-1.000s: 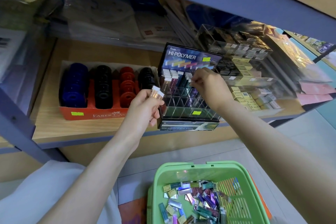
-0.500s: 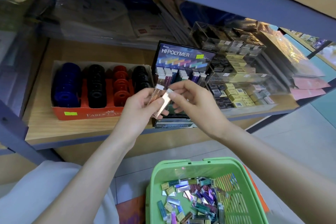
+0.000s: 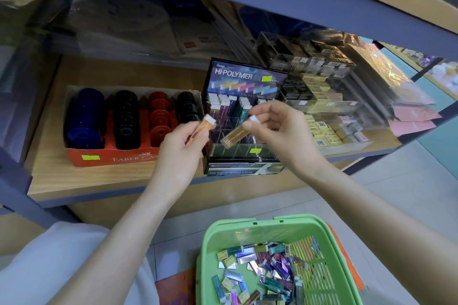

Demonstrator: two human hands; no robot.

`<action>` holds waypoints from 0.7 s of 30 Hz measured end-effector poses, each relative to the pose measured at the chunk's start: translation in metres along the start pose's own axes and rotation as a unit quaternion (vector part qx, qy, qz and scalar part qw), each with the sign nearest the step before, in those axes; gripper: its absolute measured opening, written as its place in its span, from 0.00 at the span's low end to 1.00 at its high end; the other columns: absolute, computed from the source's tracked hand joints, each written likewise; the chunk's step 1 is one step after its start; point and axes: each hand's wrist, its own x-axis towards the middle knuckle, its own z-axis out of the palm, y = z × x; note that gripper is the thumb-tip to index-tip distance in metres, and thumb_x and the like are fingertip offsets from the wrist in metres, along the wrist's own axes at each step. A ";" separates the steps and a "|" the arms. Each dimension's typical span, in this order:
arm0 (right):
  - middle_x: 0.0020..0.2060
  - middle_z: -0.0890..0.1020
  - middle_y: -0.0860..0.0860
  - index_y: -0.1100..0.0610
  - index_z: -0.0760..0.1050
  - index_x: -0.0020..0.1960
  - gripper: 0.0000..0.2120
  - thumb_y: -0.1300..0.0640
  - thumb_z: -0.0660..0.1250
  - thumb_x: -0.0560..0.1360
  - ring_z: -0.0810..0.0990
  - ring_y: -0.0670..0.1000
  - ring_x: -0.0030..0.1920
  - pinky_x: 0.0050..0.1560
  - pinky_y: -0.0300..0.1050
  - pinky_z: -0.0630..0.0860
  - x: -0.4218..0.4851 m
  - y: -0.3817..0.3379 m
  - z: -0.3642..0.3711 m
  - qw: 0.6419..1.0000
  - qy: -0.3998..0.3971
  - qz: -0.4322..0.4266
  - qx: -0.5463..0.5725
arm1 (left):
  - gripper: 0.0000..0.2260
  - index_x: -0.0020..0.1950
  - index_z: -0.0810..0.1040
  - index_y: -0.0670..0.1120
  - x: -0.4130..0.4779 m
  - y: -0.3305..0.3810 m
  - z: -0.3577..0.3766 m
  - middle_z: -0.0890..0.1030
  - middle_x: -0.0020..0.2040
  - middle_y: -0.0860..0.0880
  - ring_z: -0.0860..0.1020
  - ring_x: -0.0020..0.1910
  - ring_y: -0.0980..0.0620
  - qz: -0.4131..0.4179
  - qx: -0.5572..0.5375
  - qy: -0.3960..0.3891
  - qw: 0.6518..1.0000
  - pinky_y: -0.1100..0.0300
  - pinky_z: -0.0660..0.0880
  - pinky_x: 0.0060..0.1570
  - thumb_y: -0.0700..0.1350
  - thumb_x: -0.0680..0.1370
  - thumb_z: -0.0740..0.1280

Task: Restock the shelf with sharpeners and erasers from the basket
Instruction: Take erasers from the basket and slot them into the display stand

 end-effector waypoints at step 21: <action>0.36 0.77 0.44 0.57 0.77 0.46 0.04 0.65 0.68 0.74 0.74 0.36 0.35 0.41 0.32 0.70 0.066 0.000 0.031 0.953 -0.088 -0.133 -0.258 | 0.08 0.47 0.71 0.55 0.005 -0.003 -0.014 0.79 0.46 0.50 0.73 0.33 0.55 0.008 0.024 0.066 0.997 0.69 0.71 0.33 0.42 0.80 0.62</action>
